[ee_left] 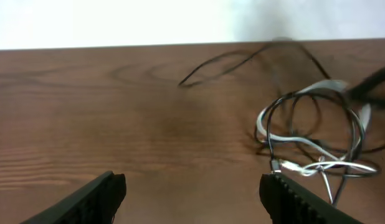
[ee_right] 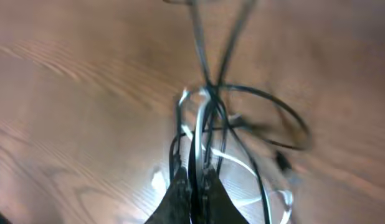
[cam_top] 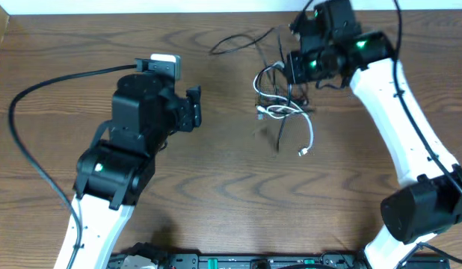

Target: Untangle cables

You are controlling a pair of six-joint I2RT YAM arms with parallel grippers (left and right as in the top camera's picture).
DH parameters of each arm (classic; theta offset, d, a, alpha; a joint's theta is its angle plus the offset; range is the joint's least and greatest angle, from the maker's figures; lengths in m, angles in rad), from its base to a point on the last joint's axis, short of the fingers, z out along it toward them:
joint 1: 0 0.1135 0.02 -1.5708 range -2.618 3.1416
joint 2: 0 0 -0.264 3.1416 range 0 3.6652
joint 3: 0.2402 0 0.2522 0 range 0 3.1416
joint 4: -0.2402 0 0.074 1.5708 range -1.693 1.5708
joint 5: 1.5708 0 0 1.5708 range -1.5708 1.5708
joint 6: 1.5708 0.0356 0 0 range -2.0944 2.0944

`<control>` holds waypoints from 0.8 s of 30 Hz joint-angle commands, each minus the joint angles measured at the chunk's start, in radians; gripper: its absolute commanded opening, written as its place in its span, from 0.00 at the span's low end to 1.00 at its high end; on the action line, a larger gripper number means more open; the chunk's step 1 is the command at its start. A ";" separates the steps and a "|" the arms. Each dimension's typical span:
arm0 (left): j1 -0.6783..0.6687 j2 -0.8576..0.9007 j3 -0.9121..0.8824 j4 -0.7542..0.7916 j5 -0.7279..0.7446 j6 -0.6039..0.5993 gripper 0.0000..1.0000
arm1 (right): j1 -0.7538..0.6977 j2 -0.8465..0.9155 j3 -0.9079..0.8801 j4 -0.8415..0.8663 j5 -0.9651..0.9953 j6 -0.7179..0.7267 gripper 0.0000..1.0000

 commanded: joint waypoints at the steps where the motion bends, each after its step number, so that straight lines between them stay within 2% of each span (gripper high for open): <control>1: 0.003 0.047 -0.007 0.023 0.030 0.009 0.74 | -0.002 -0.012 0.170 -0.066 -0.003 -0.019 0.01; 5: 0.003 0.084 -0.007 0.095 0.163 0.009 0.75 | -0.002 -0.016 0.369 -0.167 -0.003 -0.023 0.01; 10: 0.003 0.117 -0.007 0.174 0.333 0.008 0.75 | -0.002 -0.024 0.497 -0.222 -0.008 -0.023 0.01; 12: 0.003 0.143 -0.008 0.221 0.401 0.008 0.79 | -0.002 -0.026 0.547 -0.254 -0.015 -0.023 0.01; 24: 0.003 0.272 -0.008 0.386 0.648 0.008 0.83 | -0.002 -0.088 0.561 -0.267 -0.117 -0.037 0.01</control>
